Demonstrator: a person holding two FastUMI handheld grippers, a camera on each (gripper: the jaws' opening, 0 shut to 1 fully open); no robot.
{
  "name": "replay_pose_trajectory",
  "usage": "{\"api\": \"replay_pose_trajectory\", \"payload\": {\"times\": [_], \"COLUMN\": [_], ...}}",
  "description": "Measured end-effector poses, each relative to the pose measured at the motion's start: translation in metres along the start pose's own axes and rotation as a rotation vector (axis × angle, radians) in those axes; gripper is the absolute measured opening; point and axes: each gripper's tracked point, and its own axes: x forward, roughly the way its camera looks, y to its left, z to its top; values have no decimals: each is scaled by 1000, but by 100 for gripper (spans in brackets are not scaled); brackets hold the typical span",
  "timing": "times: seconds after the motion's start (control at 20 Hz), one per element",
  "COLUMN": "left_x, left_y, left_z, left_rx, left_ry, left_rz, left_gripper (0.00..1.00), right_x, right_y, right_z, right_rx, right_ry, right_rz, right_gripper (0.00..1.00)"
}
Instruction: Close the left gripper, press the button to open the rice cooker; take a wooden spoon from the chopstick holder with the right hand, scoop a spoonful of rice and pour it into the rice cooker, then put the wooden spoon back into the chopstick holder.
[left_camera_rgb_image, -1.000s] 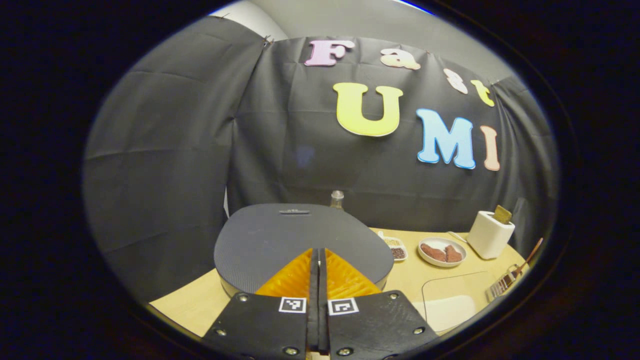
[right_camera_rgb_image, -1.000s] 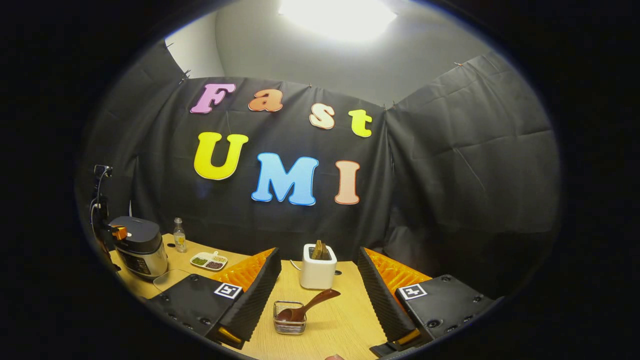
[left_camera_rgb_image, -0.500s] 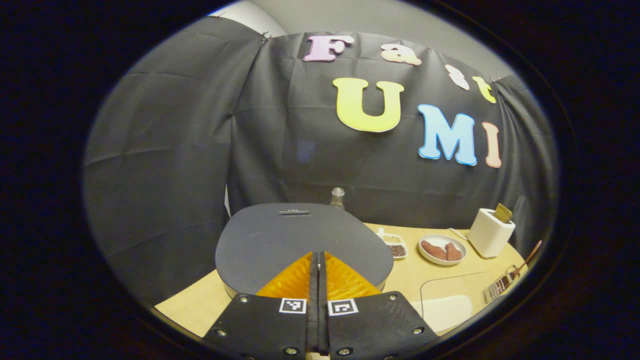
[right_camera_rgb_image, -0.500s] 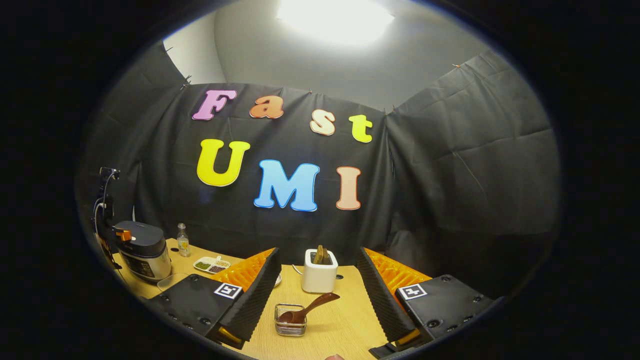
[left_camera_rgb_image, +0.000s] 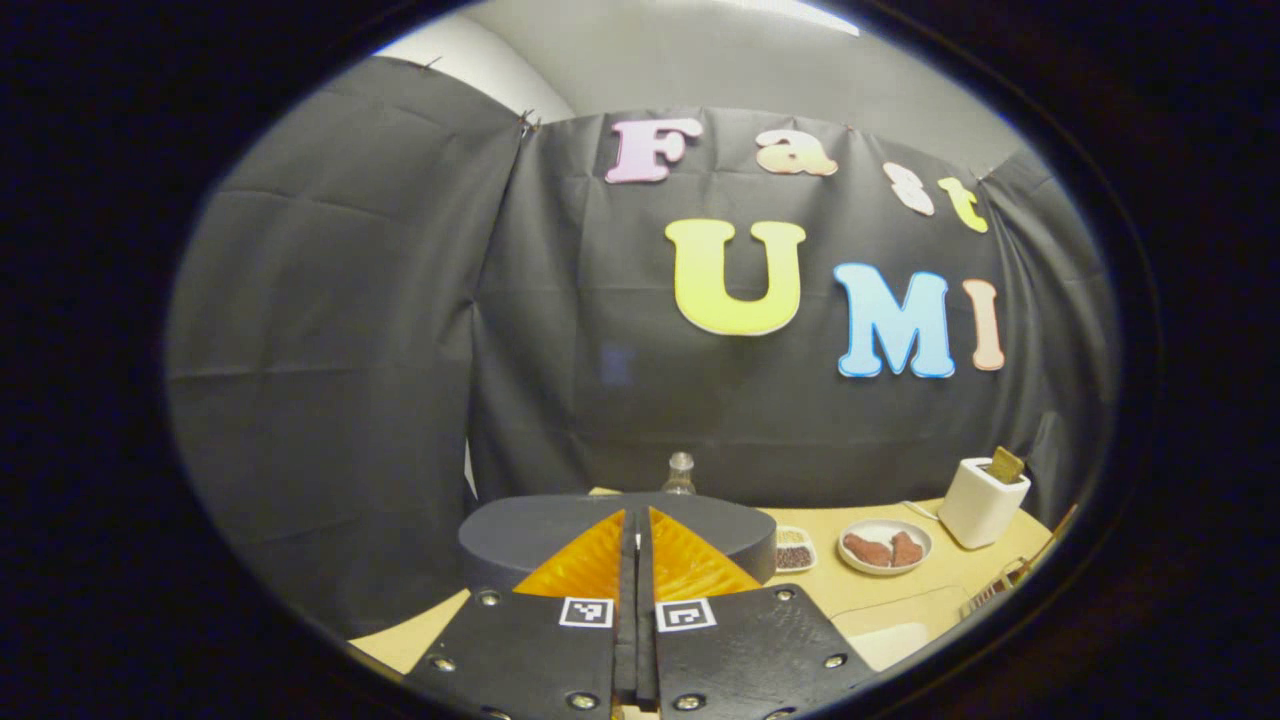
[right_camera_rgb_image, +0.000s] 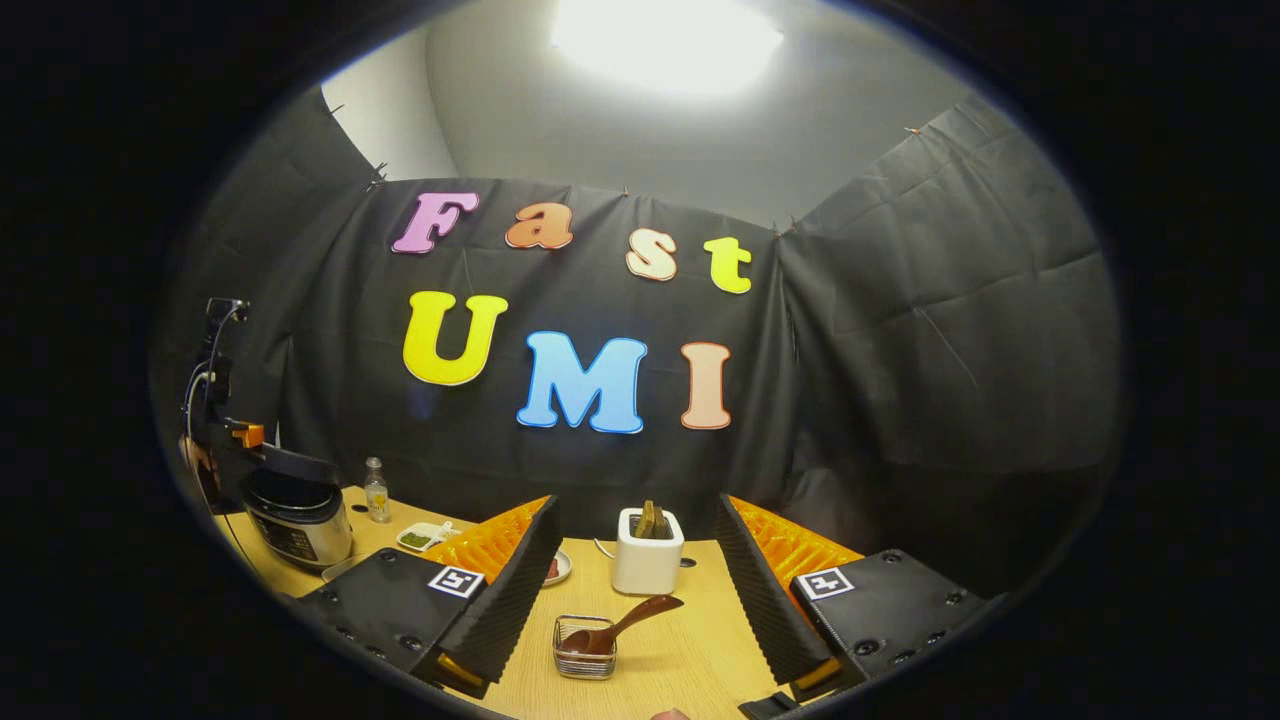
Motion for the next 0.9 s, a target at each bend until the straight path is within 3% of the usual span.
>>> {"api": "replay_pose_trajectory", "payload": {"times": [0.35, 0.6, 0.65, 0.85, 0.9], "left_x": [-51, -97, -106, -140, -150], "left_y": [-8, -17, -21, -28, -27], "left_z": [81, 102, 105, 112, 114], "left_rx": [16, 3, 7, 33, 40], "left_ry": [-153, -198, -201, -232, -242], "left_rz": [-3, -22, -33, -43, -37], "left_gripper": [0, 2, 9, 84, 85], "right_x": [2, 7, 8, 19, 22], "right_y": [-3, -10, -11, -12, -13], "right_z": [2, -1, -2, -8, -10], "right_rx": [27, 43, 49, 56, 54], "right_ry": [-17, -15, -11, -3, -1], "right_rz": [31, 40, 43, 57, 60], "right_gripper": [97, 97, 97, 98, 97]}}
